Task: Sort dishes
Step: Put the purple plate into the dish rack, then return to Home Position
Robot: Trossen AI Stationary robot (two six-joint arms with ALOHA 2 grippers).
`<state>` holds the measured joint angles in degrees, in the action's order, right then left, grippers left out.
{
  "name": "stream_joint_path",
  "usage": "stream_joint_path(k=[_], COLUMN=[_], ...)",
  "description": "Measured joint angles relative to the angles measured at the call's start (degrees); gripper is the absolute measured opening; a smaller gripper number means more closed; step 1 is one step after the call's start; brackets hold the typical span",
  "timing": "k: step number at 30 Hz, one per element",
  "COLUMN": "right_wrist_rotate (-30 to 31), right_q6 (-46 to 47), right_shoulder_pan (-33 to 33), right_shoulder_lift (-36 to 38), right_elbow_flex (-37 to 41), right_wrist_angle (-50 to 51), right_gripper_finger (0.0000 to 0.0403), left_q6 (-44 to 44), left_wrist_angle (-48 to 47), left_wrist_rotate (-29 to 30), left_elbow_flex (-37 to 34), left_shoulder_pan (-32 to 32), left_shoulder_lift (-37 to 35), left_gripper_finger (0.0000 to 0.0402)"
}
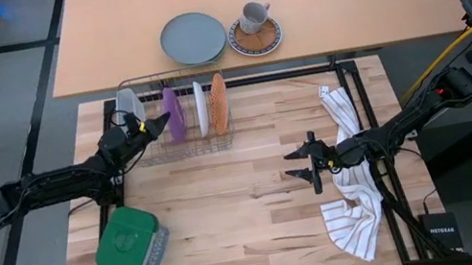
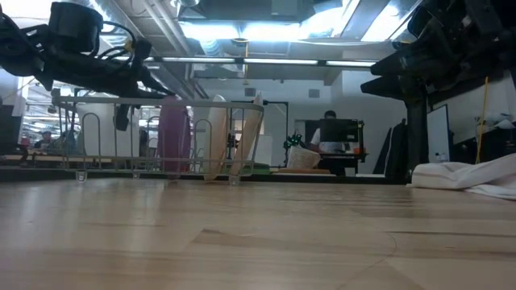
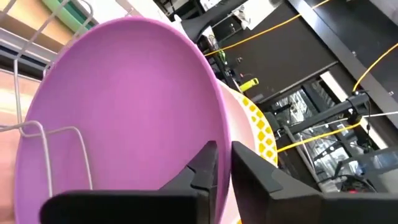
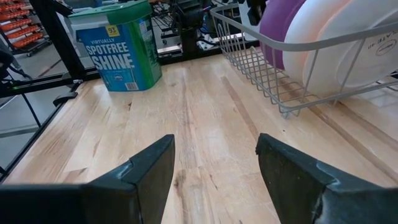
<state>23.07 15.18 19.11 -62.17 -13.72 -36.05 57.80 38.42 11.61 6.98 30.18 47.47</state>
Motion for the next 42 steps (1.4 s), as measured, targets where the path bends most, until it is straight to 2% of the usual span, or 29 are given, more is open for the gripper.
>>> stream_joint_path(k=[12, 16, 21, 33, 36, 42], right_wrist_rotate=[0.00, 0.00, -0.08, -0.13, 0.26, 1.86], right_q6=[0.03, 1.09, 1.27, 0.38, -0.60, -1.27], right_shoulder_pan=[-0.01, 0.01, 0.00, 0.00, 0.01, -0.01], right_shoulder_lift=[0.02, -0.01, 0.08, 5.01, 8.73, 18.52], right_elbow_flex=[0.00, 0.00, 0.00, 0.00, 0.00, 0.00], right_wrist_angle=[0.19, 0.19, 0.16, 1.70, 5.31, 12.52], right_gripper_finger=[0.0232, 0.0232, 0.0232, 0.0232, 0.0232, 0.0232], left_q6=[-0.97, -2.49, -6.50, -20.80, -22.55, -29.06], left_wrist_angle=[0.06, 0.00, 0.16, -1.68, -6.79, -22.74], left_wrist_rotate=[-0.10, -3.17, -7.42, -13.92, -14.49, -15.51], left_elbow_flex=[0.00, 0.00, 0.00, 0.00, 0.00, 0.00], left_shoulder_pan=[-0.18, -0.18, -0.18, -0.18, -0.18, -0.33], left_shoulder_lift=[-0.07, -0.67, -3.02, -18.16, -23.25, -33.71], left_gripper_finger=[0.0125, 0.0146, 0.0154, 0.0155, 0.0155, 0.0155])
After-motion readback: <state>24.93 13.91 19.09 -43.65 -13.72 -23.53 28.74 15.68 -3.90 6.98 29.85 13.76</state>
